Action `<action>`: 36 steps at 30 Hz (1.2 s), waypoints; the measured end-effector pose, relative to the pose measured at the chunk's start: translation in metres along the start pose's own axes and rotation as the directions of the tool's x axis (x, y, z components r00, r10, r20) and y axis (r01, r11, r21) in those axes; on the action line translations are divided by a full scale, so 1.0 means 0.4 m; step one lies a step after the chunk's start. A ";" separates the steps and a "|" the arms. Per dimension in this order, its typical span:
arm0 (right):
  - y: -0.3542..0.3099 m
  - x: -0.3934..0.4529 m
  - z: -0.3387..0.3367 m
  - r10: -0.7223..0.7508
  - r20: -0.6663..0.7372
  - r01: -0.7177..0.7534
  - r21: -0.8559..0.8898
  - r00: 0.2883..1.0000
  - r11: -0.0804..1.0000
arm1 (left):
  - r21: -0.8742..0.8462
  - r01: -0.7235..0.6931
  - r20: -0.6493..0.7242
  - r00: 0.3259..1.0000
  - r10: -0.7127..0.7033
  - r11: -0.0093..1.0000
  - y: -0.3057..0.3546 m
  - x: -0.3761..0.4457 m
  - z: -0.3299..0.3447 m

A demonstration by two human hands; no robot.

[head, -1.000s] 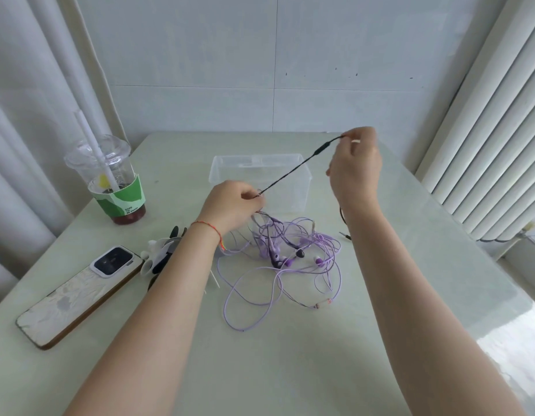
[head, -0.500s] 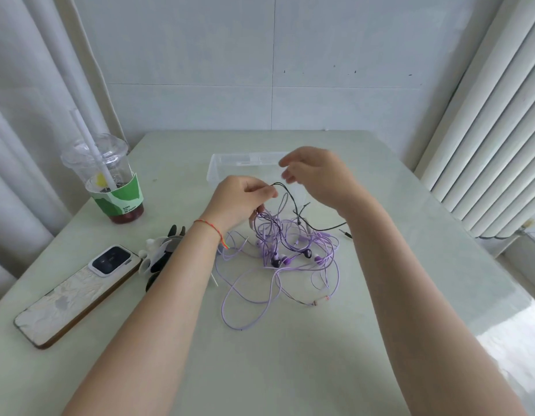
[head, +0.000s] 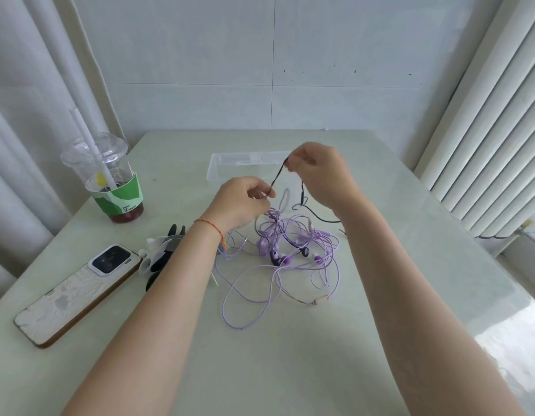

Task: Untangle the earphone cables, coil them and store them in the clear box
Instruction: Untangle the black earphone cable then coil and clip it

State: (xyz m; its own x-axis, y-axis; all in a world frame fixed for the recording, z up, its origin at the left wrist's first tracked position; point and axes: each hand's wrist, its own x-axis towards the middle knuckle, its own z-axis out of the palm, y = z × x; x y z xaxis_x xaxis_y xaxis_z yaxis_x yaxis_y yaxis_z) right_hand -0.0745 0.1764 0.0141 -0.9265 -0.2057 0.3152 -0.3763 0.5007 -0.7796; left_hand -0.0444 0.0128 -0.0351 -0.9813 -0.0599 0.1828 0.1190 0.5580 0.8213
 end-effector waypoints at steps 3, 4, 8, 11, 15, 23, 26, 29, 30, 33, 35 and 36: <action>-0.013 -0.001 -0.012 -0.008 -0.241 0.057 0.193 0.970 0.980 | 0.104 0.049 0.072 0.996 -0.057 0.993 -0.012 0.008 0.002; -0.015 -0.003 -0.021 -0.007 -0.282 0.069 0.213 0.959 0.975 | 0.140 0.067 0.059 0.995 -0.076 0.988 -0.019 0.014 0.001; -0.001 0.001 -0.038 -0.015 -0.265 0.051 0.128 0.964 0.990 | 0.130 0.113 -0.035 0.993 -0.109 0.985 -0.034 0.019 -0.008; 0.010 0.006 -0.038 0.024 -0.171 -0.020 0.027 0.985 0.999 | -0.129 0.009 -0.040 0.999 -0.015 0.992 -0.002 0.004 -0.012; 0.006 0.000 -0.038 0.004 -0.071 -0.003 0.010 0.997 1.000 | -0.406 -0.057 0.026 0.997 0.074 0.912 0.043 -0.009 -0.010; -0.007 0.000 -0.041 0.026 -0.345 0.068 0.259 0.938 0.963 | 0.124 0.045 0.131 0.989 -0.062 0.991 -0.003 -0.006 0.003; -0.004 0.000 -0.051 0.057 -0.427 0.089 0.315 0.903 0.945 | 0.221 0.103 0.008 0.994 -0.108 0.970 -0.006 -0.007 -0.010; -0.003 -0.004 -0.060 0.115 -0.548 0.130 0.388 0.829 0.912 | 0.106 0.142 -0.084 0.988 -0.133 0.984 -0.005 -0.008 -0.023; -0.003 -0.005 -0.065 0.141 -0.591 0.143 0.408 0.794 0.902 | 0.069 0.156 -0.087 0.985 -0.150 0.985 -0.002 -0.009 -0.027; -0.004 -0.004 -0.078 0.196 -0.663 0.157 0.434 0.723 0.887 | 0.010 0.152 -0.117 0.982 -0.149 0.988 0.002 -0.009 -0.032; -0.002 -0.003 -0.080 0.217 -0.638 0.126 0.447 0.738 0.886 | 0.010 0.137 -0.187 0.973 -0.132 0.991 -0.004 -0.002 -0.033; -0.002 -0.005 -0.080 0.225 -0.610 0.099 0.451 0.759 0.887 | 0.012 0.136 -0.222 0.966 -0.130 0.991 -0.008 0.001 -0.033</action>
State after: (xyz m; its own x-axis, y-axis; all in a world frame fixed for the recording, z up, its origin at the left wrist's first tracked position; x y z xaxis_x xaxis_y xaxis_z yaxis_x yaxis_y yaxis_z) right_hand -0.0726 0.2032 0.0314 -0.7899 0.4699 0.3939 -0.4247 0.0440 -0.9043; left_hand -0.0431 0.0001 -0.0307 -0.9301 -0.3141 0.1902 -0.0173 0.5549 0.8317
